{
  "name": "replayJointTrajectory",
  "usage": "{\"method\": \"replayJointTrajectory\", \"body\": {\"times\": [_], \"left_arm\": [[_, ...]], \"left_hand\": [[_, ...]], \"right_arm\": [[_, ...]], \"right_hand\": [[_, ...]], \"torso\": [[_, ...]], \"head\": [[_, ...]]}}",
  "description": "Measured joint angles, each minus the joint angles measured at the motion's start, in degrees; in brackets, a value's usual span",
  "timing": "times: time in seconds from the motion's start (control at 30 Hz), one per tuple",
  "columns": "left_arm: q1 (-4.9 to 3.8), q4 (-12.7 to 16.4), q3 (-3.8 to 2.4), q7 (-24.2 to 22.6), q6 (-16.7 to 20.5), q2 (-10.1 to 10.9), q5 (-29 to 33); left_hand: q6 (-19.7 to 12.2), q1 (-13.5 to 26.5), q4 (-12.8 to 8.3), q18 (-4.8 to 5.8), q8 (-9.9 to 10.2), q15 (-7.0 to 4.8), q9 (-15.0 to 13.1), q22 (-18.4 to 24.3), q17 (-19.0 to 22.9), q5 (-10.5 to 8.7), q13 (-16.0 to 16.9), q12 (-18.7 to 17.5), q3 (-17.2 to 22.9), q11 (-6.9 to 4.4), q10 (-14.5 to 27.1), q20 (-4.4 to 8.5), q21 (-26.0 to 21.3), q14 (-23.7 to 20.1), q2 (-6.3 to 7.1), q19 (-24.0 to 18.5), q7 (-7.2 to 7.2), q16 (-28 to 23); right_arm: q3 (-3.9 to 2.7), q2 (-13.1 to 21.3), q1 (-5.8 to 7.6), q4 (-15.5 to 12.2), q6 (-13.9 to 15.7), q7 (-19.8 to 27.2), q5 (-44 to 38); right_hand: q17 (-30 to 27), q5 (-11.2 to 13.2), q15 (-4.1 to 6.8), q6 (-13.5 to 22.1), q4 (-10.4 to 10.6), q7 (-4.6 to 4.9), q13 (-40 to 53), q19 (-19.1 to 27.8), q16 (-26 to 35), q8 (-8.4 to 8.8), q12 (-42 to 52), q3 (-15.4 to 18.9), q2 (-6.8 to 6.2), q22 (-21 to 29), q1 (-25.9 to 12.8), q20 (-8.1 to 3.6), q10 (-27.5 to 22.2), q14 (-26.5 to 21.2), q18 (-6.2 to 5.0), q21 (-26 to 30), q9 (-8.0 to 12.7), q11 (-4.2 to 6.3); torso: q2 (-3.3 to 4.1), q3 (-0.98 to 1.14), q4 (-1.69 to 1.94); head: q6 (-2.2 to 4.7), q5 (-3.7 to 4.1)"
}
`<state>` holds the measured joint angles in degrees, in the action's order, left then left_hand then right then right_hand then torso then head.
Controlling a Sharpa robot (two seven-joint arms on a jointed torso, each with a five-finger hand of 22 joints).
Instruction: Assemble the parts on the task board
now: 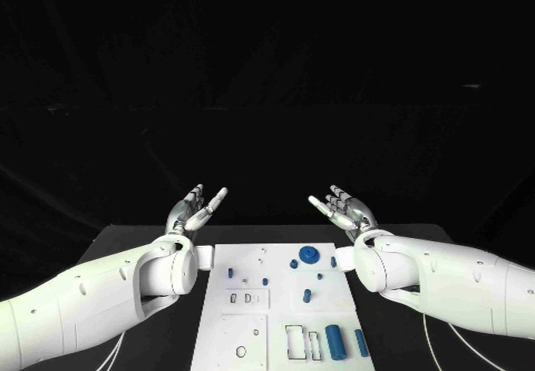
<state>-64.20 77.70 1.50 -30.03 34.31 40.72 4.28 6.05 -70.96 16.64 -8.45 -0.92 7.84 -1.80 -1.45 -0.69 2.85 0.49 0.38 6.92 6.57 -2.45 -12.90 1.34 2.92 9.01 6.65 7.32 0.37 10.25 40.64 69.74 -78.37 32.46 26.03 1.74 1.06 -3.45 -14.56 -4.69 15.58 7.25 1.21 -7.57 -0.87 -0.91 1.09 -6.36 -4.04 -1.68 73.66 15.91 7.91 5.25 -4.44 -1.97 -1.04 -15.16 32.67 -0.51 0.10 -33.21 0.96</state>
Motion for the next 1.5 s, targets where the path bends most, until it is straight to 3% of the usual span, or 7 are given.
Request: {"method": "replayJointTrajectory", "body": {"times": [0.4,0.57,0.77,1.0,1.27,1.37,1.5], "left_arm": [[-0.21,2.01,-0.02,-0.58,-4.3,2.85,1.47],[-0.37,2.69,-0.02,-0.87,-5.33,3.85,1.65],[-0.48,4.88,-0.05,-0.89,-6.86,5.82,1.16],[-0.66,10.8,-0.1,-0.45,-9.14,9.21,-0.31],[-1.25,16.38,-0.55,0.0,-10.75,12.25,-1.39],[-1.7,17.53,-0.64,0.16,-11.03,13.01,-1.59],[-2.25,18.82,-0.7,0.35,-11.3,13.83,-1.78]], "left_hand": [[6.29,-6.21,0.13,0.0,-2.2,2.68,-1.63,-0.88,-1.53,0.0,0.95,1.42,4.47,3.35,-5.53,-3.12,1.74,5.56,-3.91,2.39,0.41,2.09],[25.66,-13.13,-2.13,0.01,-9.75,4.6,-6.61,-6.65,-7.45,0.06,3.98,8.63,7.77,7.0,-31.03,-3.77,13.28,31.99,-4.15,26.16,1.69,12.53],[41.11,-16.69,-4.16,-1.47,-16.16,0.58,-9.97,-9.56,-10.85,0.22,3.75,11.76,13.0,3.96,-50.22,-1.72,21.47,48.13,-2.36,40.66,4.42,18.58],[42.6,-16.53,-5.25,-1.45,-16.32,-1.07,-10.07,-11.85,-12.86,0.21,3.22,9.23,16.12,2.99,-54.06,0.72,26.33,53.08,-1.03,44.07,4.94,19.75],[42.6,-15.74,-5.97,-1.42,-15.81,-1.38,-10.06,-14.1,-14.15,0.21,3.22,7.21,16.97,2.95,-54.62,1.22,30.22,54.12,-0.24,44.56,4.94,19.75],[42.6,-15.4,-5.97,-1.41,-15.69,-1.38,-10.06,-14.39,-14.31,0.21,3.22,6.93,16.97,3.06,-54.73,1.22,30.56,54.12,0.09,44.56,4.94,19.75],[42.6,-15.36,-5.97,-1.4,-15.69,-1.38,-10.06,-14.62,-14.44,0.21,3.22,6.6,16.97,3.15,-54.81,1.22,31.0,54.12,0.13,44.56,4.94,19.75]], "right_arm": [[0.41,1.15,1.76,3.22,-2.56,-1.62,-13.17],[0.33,1.26,2.43,4.1,-2.57,-3.36,-22.41],[0.24,1.76,3.34,4.83,-3.96,-7.73,-36.57],[0.15,2.38,4.31,3.21,-7.87,-14.73,-54.53],[0.0,3.06,4.96,-0.46,-11.51,-21.78,-71.18],[-0.03,3.2,5.12,-1.54,-12.3,-23.62,-75.34],[-0.04,3.24,5.17,-2.7,-13.11,-25.86,-80.09]], "right_hand": [[4.23,0.0,1.79,-20.71,-8.8,1.44,1.96,-15.39,-7.41,-7.49,4.86,-5.76,-0.59,-3.24,9.96,0.62,27.16,23.85,-2.69,-7.42,-4.68,1.21],[5.56,0.0,3.17,-30.79,-11.99,2.53,2.17,-25.2,-10.25,-10.41,5.21,-8.62,-0.66,-4.61,10.04,0.51,37.49,34.64,-4.0,-11.45,-6.47,2.33],[6.77,0.0,5.23,-39.52,-15.53,3.91,2.37,-34.15,-12.63,-11.95,5.08,-12.47,-2.63,-5.54,8.5,-0.54,46.83,44.98,-4.89,-15.03,-7.45,3.99],[9.27,0.0,7.92,-45.62,-17.23,5.02,2.56,-41.94,-14.96,-12.77,3.86,-17.28,-5.56,-6.96,5.58,-2.93,54.44,54.62,-4.89,-19.15,-7.93,6.01],[15.31,0.0,11.36,-49.66,-17.55,3.1,3.01,-51.37,-20.41,-12.82,3.06,-18.02,-8.29,-10.47,2.85,-6.42,58.18,66.65,-4.9,-26.29,-8.93,8.45],[24.53,0.0,14.16,-52.27,-17.04,1.7,3.95,-58.99,-30.13,-12.82,2.83,-16.39,-9.31,-16.15,1.82,-9.48,60.09,77.2,-4.89,-35.48,-10.16,9.94],[36.95,0.0,14.69,-52.55,-16.33,1.43,5.06,-64.88,-45.19,-12.25,2.83,-14.89,-9.31,-36.68,1.82,-10.15,60.25,78.49,-3.7,-53.04,-11.09,10.35]], "torso": [[1.03,-0.42,0.26],[1.55,-0.5,0.46],[2.38,-0.55,0.72],[3.85,-0.71,1.07],[5.72,-1.36,1.58],[6.48,-1.61,1.81],[7.51,-1.94,2.1]], "head": [[-0.77,0.58],[-1.14,0.71],[-1.53,1.02],[-2.35,1.63],[-3.09,2.41],[-3.16,2.75],[-3.11,3.15]]}}
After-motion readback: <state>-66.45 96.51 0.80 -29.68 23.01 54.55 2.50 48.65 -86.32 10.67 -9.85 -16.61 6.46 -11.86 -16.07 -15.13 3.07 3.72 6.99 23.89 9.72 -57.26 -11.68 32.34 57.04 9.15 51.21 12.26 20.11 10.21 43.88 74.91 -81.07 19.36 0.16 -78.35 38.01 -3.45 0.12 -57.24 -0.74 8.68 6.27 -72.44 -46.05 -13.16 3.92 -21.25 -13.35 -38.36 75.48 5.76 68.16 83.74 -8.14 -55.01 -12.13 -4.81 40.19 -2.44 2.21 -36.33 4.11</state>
